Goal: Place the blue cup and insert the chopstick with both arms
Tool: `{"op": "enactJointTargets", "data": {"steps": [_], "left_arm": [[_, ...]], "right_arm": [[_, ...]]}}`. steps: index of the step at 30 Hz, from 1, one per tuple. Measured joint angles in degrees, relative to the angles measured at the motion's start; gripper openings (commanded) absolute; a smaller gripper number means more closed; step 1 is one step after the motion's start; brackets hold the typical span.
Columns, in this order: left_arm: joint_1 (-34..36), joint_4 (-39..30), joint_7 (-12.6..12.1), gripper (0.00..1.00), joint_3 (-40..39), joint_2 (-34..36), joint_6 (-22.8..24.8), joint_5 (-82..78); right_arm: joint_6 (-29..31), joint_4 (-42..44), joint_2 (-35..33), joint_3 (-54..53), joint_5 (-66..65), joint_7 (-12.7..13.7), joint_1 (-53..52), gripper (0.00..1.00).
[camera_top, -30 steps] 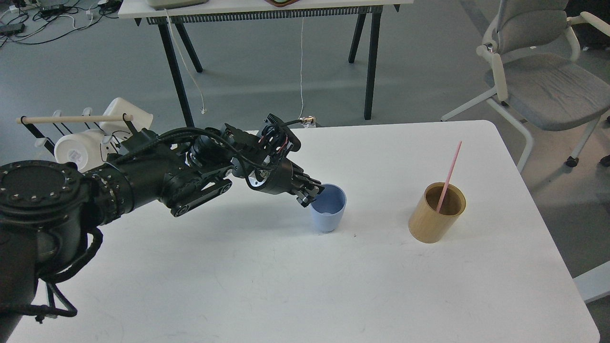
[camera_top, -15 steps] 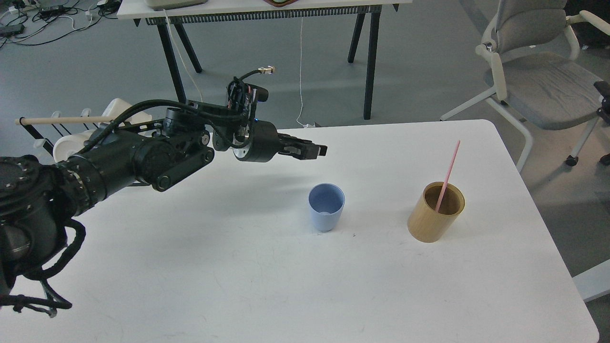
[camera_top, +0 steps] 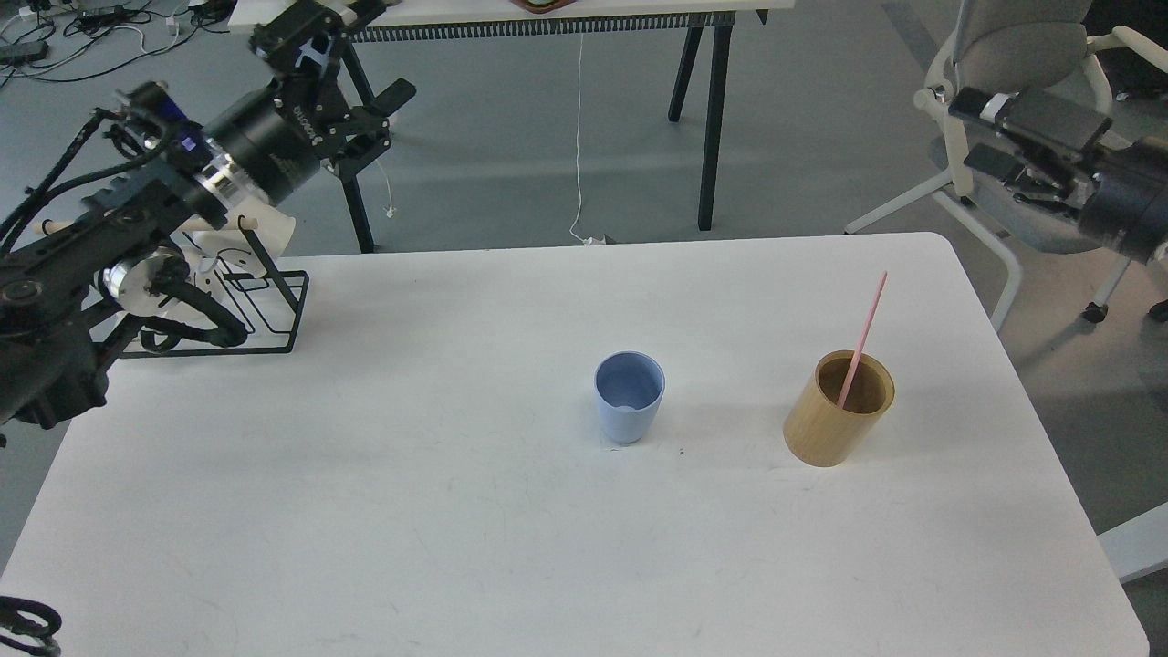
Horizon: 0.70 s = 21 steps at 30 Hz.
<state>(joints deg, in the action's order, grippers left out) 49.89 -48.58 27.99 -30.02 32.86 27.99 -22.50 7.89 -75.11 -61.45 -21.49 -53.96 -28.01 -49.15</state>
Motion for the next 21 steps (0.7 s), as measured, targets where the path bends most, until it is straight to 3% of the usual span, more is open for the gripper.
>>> {"op": "enactJointTargets", "data": {"steps": [4,8,14,21], "left_arm": [[-6.31,-0.33,0.00,0.94,-5.93,1.65,0.00,1.11],[-10.22,-0.63,0.00,0.95,-6.81,1.89,0.02,1.11],[-11.90,-0.64,0.00,0.96,-6.86,1.20,0.01,0.97],[-12.18,-0.49,0.01,0.96,-6.58,0.83,0.01,0.97]], "right_arm": [[-19.62,-3.28,0.00,3.17,-7.93,0.00,6.77,0.97],[-31.68,-2.42,2.71,6.54,-9.63,0.00,12.71,0.95],[-34.67,3.42,9.48,7.81,-10.08,0.00,16.55,0.90],[-34.12,14.01,19.52,8.82,-10.22,0.01,17.21,0.67]]}}
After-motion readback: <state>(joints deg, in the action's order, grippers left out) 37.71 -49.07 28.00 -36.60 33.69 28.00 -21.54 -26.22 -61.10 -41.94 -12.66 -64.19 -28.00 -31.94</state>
